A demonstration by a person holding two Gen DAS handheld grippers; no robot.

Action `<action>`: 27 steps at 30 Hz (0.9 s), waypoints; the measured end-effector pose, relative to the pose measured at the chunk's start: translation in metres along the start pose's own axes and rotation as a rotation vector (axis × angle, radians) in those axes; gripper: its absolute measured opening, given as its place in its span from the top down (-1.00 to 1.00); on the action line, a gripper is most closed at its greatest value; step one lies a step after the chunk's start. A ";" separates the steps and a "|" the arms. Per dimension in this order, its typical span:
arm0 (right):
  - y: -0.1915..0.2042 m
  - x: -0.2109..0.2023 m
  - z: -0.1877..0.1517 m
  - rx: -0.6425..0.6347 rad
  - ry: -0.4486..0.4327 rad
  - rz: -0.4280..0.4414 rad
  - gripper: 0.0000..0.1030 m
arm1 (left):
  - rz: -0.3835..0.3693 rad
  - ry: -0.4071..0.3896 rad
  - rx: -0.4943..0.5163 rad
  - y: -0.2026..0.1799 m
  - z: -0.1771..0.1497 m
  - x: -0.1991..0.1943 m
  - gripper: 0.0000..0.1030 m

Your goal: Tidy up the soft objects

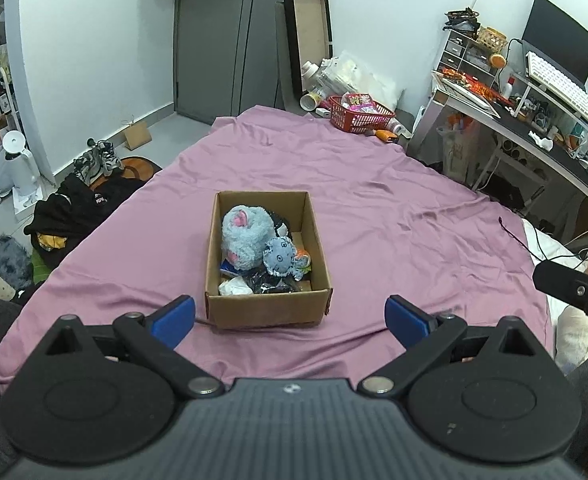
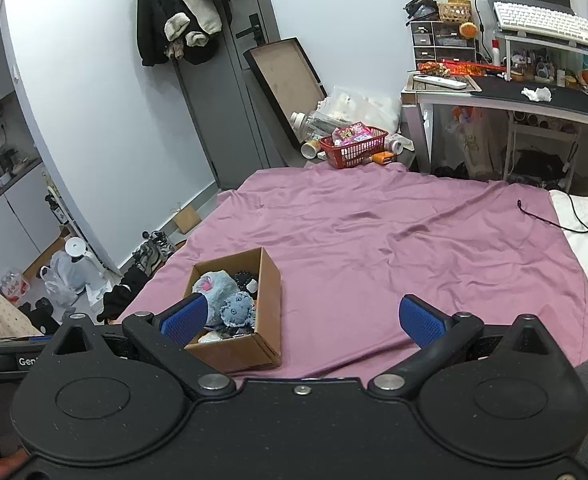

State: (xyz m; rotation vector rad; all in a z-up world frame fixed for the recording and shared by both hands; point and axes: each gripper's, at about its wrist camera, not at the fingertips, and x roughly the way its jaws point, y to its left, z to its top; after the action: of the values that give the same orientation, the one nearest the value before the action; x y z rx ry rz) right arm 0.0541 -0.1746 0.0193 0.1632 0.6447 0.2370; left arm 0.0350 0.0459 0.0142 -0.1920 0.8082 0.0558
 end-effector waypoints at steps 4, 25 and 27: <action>0.004 0.000 -0.004 -0.030 0.001 0.021 -1.00 | 0.005 -0.006 0.008 -0.001 -0.005 -0.001 -0.95; 0.006 0.006 -0.010 -0.056 0.037 0.042 -1.00 | 0.039 -0.007 0.019 -0.001 -0.006 -0.005 -0.95; 0.005 0.007 -0.010 -0.054 0.038 0.043 -1.00 | 0.040 -0.006 0.020 -0.002 -0.005 -0.005 -0.95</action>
State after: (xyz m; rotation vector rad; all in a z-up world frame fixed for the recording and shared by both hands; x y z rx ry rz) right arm 0.0522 -0.1667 0.0089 0.1207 0.6723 0.2989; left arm 0.0284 0.0432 0.0144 -0.1572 0.8062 0.0856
